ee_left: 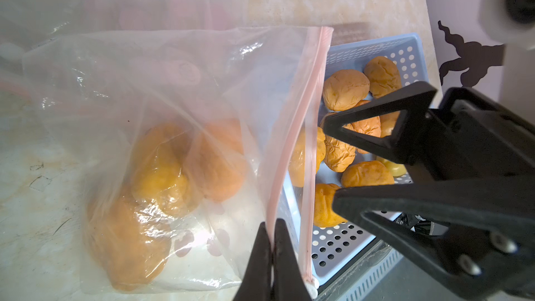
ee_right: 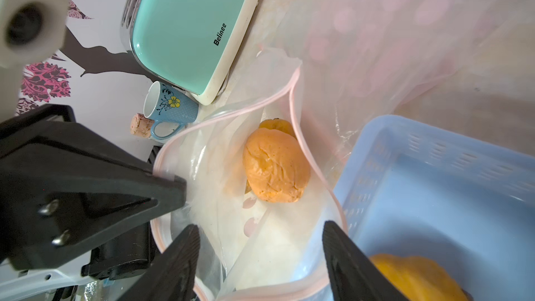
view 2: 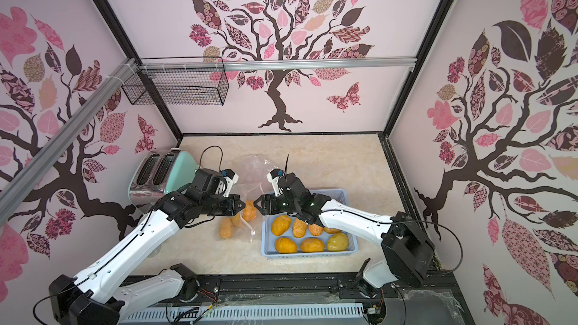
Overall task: Put the potatoes into a zipper bag and zip it
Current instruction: Place the potato into the zipper food storage bag, then pick up the potato from the basket.
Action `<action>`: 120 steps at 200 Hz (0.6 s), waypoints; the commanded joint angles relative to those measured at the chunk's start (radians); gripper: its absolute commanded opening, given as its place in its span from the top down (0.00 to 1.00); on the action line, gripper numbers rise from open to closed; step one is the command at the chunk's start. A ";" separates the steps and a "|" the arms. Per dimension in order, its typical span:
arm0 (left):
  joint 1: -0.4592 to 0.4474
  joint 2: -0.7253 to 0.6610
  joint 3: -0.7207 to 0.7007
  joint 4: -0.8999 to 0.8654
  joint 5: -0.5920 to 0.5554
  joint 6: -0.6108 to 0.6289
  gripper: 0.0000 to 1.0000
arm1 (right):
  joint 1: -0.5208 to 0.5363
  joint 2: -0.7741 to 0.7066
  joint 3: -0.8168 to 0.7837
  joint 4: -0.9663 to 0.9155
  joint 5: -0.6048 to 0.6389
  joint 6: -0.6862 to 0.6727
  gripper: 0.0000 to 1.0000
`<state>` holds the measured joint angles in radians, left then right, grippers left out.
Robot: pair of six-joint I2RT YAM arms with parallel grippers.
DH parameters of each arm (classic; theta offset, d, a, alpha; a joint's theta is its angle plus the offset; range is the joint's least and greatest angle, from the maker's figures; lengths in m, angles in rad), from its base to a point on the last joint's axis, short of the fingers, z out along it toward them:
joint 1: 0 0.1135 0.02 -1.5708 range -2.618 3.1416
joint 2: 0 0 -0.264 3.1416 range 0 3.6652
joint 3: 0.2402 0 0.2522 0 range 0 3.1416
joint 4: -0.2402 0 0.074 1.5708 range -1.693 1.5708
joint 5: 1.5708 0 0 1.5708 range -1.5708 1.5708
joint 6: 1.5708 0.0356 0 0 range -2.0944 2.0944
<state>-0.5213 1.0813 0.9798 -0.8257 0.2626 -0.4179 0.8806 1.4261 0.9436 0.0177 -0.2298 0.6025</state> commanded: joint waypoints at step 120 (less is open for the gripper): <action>0.000 -0.015 -0.028 -0.006 -0.021 0.013 1.00 | -0.006 -0.077 -0.017 -0.366 0.239 -0.105 0.25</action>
<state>-0.5217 1.0813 0.9794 -0.8322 0.2504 -0.4175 0.8749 1.2942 0.9348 -0.3023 -0.0002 0.4900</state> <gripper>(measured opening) 0.047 0.739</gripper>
